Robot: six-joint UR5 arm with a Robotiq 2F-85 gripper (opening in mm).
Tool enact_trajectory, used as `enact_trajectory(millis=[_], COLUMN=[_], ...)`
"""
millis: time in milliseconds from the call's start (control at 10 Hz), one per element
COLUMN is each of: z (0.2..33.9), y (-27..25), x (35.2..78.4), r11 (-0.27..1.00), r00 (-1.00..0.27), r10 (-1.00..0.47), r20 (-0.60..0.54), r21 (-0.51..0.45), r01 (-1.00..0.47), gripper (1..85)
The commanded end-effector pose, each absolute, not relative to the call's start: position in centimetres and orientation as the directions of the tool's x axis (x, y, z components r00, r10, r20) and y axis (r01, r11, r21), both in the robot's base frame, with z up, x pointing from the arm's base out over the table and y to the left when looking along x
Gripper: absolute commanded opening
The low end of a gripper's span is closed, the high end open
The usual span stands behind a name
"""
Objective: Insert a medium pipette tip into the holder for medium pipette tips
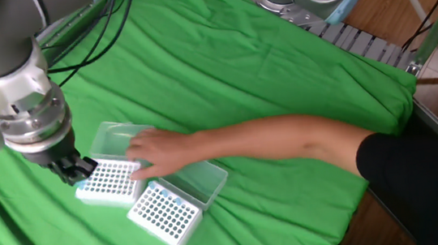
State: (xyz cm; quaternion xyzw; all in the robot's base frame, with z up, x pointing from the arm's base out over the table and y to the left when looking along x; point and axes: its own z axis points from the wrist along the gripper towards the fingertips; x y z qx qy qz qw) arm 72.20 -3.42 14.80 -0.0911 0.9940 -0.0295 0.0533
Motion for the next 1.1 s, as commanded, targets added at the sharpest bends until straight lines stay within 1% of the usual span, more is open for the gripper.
enact_trajectory(millis=[0, 400, 500, 1000], z=[14.0, 13.6, 13.4, 12.6], y=[-4.8, -4.4, -3.9, -3.7], x=[71.5, 70.1, 69.9, 69.8], r11=[0.977, 0.981, 0.984, 0.986], r00=[-0.97, -0.976, -0.978, -0.98], r10=[-0.214, -0.191, -0.18, -0.167], r20=[-0.118, -0.103, -0.103, -0.112], r21=[-0.053, -0.027, -0.007, -0.009], r01=[-0.209, -0.19, -0.181, -0.167], gripper=[1.0, 1.0, 1.0, 1.0])
